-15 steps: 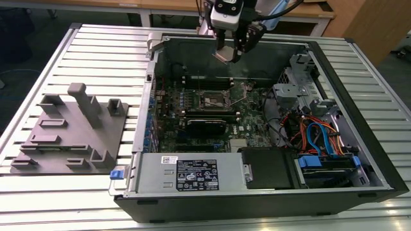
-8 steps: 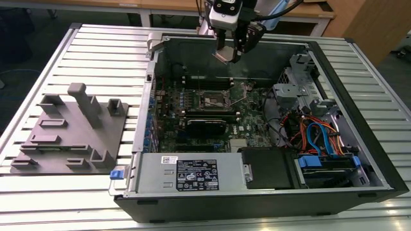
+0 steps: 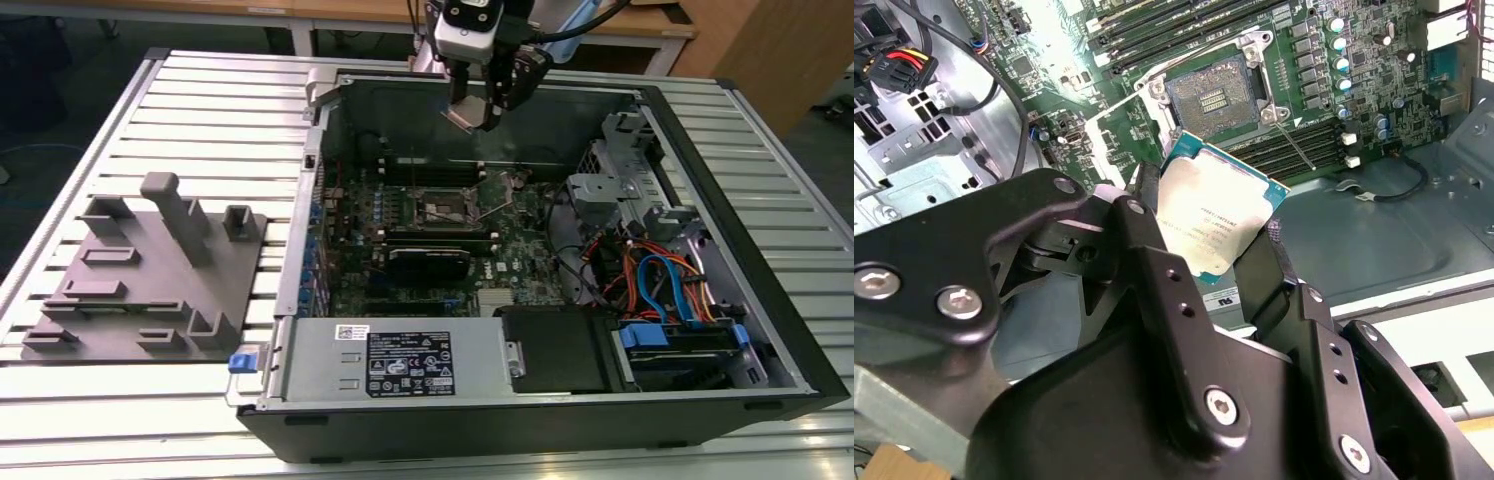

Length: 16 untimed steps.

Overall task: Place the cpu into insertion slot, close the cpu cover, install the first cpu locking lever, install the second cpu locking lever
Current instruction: 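Place the cpu into insertion slot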

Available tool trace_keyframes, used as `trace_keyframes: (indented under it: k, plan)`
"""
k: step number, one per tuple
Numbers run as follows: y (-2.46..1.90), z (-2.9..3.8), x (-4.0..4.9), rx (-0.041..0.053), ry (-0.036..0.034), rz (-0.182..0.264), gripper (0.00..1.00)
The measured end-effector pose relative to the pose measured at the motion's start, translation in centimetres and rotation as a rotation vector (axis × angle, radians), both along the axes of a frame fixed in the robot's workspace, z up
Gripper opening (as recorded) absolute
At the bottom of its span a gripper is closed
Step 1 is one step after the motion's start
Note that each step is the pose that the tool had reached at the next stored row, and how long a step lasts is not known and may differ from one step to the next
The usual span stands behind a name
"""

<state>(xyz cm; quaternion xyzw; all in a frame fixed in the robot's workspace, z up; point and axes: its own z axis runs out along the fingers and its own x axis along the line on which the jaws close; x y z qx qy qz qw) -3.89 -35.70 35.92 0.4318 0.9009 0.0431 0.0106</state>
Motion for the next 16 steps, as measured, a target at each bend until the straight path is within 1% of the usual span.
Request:
trace_keyframes:
  k: [7,16]
  plan:
    - [0.0,-0.01,0.0,0.0,0.0,-0.007,0.54]
    - [0.03,-0.06,0.0,-0.0003,0.0,-0.046,0.54]
